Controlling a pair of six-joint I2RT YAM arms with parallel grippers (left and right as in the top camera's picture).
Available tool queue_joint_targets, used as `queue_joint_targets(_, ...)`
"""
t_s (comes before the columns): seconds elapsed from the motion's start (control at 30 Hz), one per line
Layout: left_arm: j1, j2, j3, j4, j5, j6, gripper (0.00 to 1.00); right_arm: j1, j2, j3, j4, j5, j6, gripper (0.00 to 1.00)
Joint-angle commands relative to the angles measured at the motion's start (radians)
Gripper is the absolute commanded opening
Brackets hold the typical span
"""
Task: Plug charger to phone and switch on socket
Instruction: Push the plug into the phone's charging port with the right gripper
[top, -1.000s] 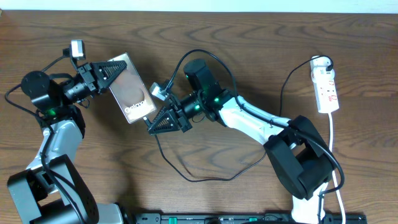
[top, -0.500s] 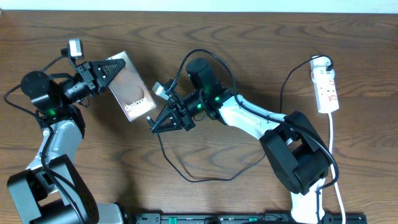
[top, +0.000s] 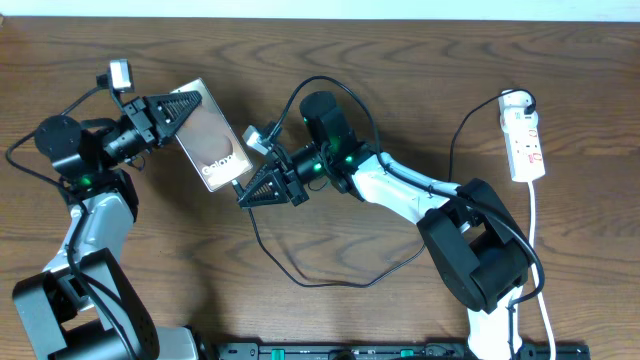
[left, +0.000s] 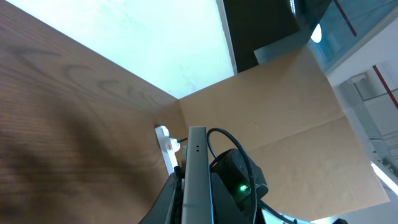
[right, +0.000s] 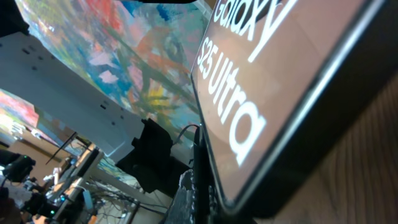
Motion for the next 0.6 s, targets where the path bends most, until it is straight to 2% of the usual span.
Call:
queue_joint_targets(0.0, -0.012, -0.017, 0.010, 0.013, -0.003, -0.005, 0.07, -0.003, 0.005, 0.011, 0.004, 0.011, 0.033, 0.01)
queue_joint_targets(0.57, -0.012, -0.017, 0.010, 0.035, 0.018, -0.005, 0.07, -0.005, 0.006, 0.011, 0.005, 0.024, 0.055, 0.01)
